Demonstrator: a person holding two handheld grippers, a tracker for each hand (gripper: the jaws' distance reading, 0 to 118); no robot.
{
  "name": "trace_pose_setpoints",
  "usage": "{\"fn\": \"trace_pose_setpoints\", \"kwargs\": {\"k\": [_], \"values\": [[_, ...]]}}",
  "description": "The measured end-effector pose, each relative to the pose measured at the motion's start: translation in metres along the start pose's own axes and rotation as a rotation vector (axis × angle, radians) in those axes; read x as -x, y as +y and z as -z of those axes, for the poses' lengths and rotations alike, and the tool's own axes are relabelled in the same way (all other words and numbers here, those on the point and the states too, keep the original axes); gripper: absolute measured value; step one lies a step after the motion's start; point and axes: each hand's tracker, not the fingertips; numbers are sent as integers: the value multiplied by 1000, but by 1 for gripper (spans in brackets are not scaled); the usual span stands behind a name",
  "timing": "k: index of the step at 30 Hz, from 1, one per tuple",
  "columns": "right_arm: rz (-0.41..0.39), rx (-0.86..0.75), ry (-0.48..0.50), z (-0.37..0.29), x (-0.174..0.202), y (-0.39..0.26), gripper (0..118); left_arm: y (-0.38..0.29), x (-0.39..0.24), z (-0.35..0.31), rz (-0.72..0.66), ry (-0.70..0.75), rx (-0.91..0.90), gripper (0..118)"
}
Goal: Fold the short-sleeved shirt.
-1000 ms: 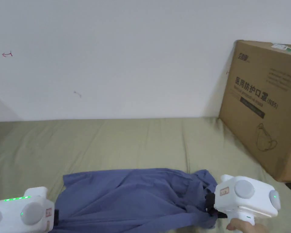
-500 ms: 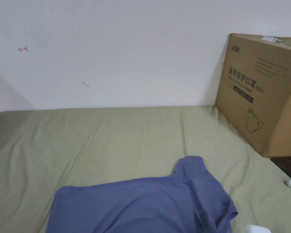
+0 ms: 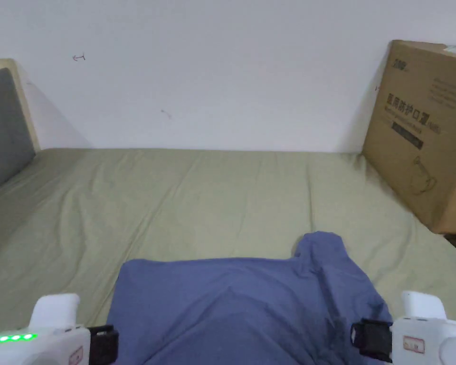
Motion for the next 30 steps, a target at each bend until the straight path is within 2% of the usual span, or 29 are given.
{"fn": "trace_pose_setpoints", "kwargs": {"k": [1, 2, 3, 4, 6, 9, 12, 20, 21, 22, 23, 24, 25, 26, 27, 28, 30], "values": [[-16, -16, 36, 0, 5, 6, 66, 6, -1, 2, -9, -26, -10, 38], [-19, -19, 64, 2, 10, 11, 41, 11, -4, 5, -9, -36, -1, 5], [-17, -7, 79, 5, 14, 15, 17, 10, -8, 12, 1, -14, 20, 2], [-10, -1, 84, 9, 18, 15, 0, 5, -11, 17, 12, -2, 33, 1], [12, 9, 84, 21, 24, 3, 0, -4, -12, 30, 13, -18, 58, 0], [5, 49, 61, 42, 30, -7, 0, -11, -8, 47, -90, -68, 112, 0], [-14, 75, 66, 60, 34, 2, 0, 0, -6, 61, -59, -28, 115, 0], [-65, 96, 46, 113, 48, 44, 0, 76, -6, 135, -33, -48, 139, 0], [-67, 99, 47, 90, 42, 26, 0, 89, -8, 148, -20, -51, 140, 0], [-64, 104, 48, 90, 42, 26, 0, 101, -10, 163, -17, -49, 136, 2], [-58, 107, 56, 90, 43, 26, 0, 113, -10, 178, -14, -49, 139, 25], [-54, 113, 65, 118, 48, 45, 0, 125, -10, 193, -7, -40, 152, 59], [-52, 117, 70, 116, 48, 45, 0, 135, -8, 208, -9, -33, 163, 86], [-54, 115, 76, 111, 48, 43, 0, 141, -6, 224, -20, -37, 173, 93], [-60, 116, 77, 107, 48, 41, 0, 148, -3, 235, -34, -40, 182, 87], [-66, 117, 77, 94, 85, 64, 0, 152, -2, 245, -65, -35, 193, 88], [-71, 119, 80, 78, 101, 72, 0, 159, 1, 268, -108, -46, 243, 89]]}}
